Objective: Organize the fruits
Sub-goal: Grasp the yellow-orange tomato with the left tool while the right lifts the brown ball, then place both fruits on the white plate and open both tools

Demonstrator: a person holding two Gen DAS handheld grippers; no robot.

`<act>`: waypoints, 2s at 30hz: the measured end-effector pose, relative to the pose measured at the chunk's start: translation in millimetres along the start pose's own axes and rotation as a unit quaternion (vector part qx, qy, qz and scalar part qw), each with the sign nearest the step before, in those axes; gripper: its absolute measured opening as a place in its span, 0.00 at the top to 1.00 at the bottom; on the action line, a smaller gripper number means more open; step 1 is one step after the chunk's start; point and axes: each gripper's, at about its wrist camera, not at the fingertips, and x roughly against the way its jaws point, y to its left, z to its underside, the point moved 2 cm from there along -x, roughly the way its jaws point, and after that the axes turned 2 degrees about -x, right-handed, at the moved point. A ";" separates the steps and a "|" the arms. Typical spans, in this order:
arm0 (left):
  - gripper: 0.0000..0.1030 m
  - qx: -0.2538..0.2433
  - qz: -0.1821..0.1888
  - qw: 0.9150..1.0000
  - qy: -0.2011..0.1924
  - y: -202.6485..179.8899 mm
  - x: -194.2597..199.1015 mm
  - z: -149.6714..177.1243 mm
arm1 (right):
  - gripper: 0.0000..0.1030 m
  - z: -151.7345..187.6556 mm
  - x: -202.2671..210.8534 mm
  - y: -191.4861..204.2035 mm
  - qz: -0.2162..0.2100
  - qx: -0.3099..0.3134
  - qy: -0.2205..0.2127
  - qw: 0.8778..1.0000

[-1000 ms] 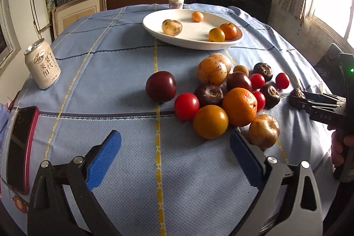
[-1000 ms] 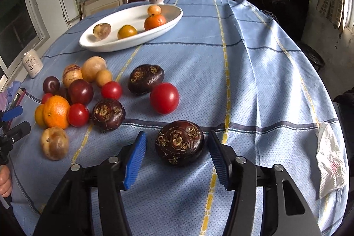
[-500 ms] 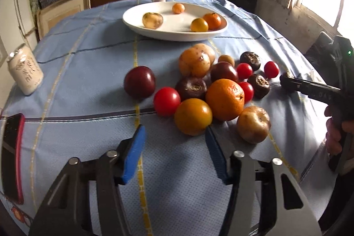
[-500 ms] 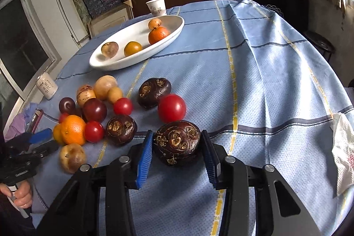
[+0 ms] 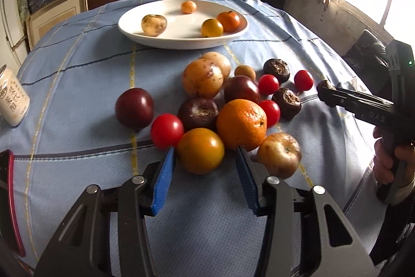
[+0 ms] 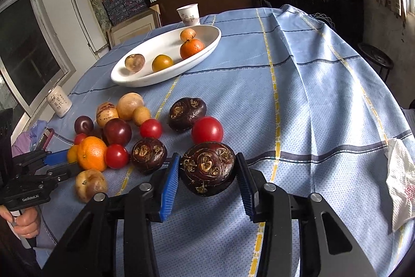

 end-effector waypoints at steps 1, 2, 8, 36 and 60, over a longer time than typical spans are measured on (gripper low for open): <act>0.54 -0.002 -0.001 1.000 0.002 -1.0 -1.4 -1.4 | 0.58 0.0 0.0 0.1 0.000 0.000 0.000 1.000; 0.54 -0.003 -0.001 1.000 0.002 -1.4 -2.2 -2.6 | 0.58 0.0 -0.1 0.1 -0.001 0.000 0.000 1.000; 0.63 0.009 0.006 1.000 0.002 2.2 -3.9 -4.5 | 0.58 0.4 0.0 -1.2 -0.002 -0.002 0.002 1.000; 0.63 0.052 0.008 0.994 -0.094 47.0 74.7 -99.3 | 0.58 -82.6 54.7 70.2 -0.062 0.091 -0.065 0.992; 0.62 0.119 -0.052 0.991 0.004 127.6 -98.7 -225.7 | 0.58 -171.5 -136.2 101.9 -0.065 0.053 0.031 0.996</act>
